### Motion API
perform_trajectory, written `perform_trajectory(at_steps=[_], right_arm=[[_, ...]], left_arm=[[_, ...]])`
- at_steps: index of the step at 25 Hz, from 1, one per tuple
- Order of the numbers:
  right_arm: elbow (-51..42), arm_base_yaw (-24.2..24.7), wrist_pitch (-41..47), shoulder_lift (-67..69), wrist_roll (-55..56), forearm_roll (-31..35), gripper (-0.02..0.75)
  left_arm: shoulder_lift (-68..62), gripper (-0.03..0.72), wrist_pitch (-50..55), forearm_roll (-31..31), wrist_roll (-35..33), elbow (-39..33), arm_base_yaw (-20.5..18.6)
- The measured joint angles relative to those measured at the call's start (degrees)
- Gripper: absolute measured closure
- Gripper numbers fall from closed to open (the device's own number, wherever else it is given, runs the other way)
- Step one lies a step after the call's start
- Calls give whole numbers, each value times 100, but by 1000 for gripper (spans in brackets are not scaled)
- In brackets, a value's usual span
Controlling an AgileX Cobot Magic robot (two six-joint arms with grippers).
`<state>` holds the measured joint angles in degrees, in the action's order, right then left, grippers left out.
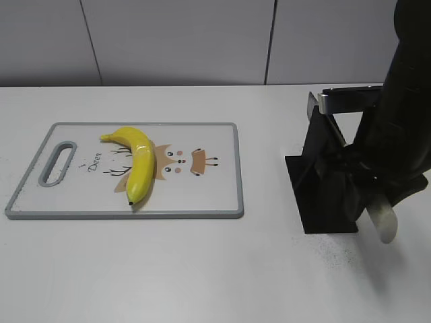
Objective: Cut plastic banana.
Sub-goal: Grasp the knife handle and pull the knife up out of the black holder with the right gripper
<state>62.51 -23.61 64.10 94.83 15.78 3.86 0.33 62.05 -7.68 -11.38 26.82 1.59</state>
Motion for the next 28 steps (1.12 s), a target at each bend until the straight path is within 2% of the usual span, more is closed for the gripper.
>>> perform_trajectory(at_steps=[1,2,14,28], right_arm=[[0,0,32,0,66,-31,569],[0,6,68,0,133,-50,573],[0,1,173,-59,297,-19,575],[0,1,269,-927,367,22,577]], left_arm=[[0,99,0,0,0,0,0],[0,99,0,0,0,0,0],[0,99,0,5,0,0,0],[0,99,0,5,0,0,0]])
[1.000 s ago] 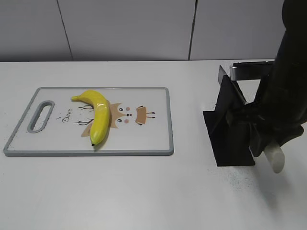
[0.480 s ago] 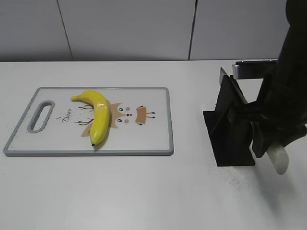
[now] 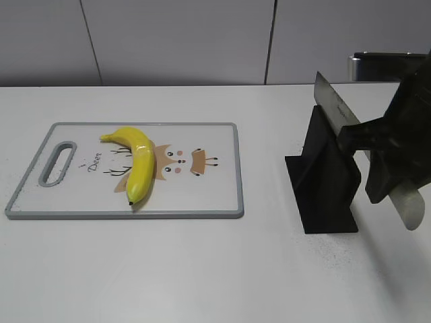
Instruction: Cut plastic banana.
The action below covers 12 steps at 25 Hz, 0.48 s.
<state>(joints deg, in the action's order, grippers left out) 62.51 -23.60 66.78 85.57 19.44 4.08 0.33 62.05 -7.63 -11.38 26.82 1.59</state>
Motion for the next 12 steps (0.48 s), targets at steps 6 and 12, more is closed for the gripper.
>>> perform_trajectory(at_steps=[6,12], right_arm=[[195,0,249,-134,0,-12,576],[911,0,301,-134,-67,-126,576]], left_arm=[[0,99,0,0,0,0,0],[0,99,0,0,0,0,0]])
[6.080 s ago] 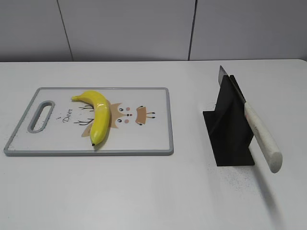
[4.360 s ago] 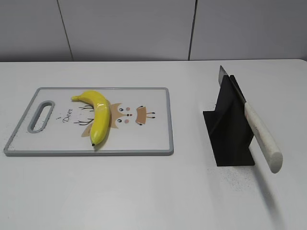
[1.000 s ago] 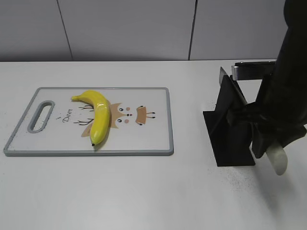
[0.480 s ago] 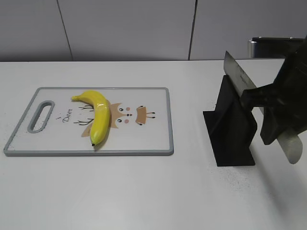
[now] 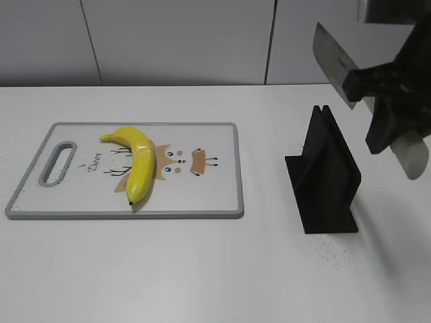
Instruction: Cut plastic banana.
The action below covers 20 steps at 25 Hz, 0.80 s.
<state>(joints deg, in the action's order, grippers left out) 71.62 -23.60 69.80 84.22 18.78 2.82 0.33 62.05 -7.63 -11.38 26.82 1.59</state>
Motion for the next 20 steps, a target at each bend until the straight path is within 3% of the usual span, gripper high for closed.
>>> perform_trajectory(at_steps=[13,20], right_arm=[[524,0,26,0,-3063,-26,576],[749,0,50,290,-3893,-282,576]], left_arm=[[0,99,-13,-5,0,0,0],[-840,98,-536,-29,0,594,0]])
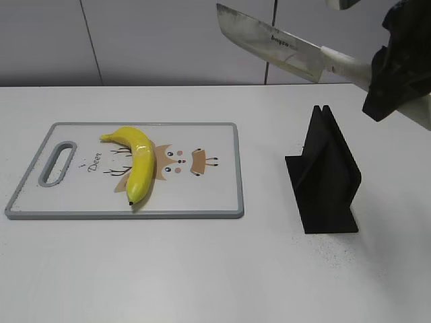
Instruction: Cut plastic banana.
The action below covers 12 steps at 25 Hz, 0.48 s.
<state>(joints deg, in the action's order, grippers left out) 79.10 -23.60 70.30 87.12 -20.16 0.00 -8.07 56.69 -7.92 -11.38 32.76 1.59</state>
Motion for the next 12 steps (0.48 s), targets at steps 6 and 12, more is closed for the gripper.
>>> perform_trajectory(at_steps=[6,12], right_arm=[[788,0,8,488,-530,0,576],[1580,0,8,1171,-824,49,576]], left_arm=[[-1269,90,-347,-13,-102,750,0],[-2650,90,-515,-26,-568,1598,0]])
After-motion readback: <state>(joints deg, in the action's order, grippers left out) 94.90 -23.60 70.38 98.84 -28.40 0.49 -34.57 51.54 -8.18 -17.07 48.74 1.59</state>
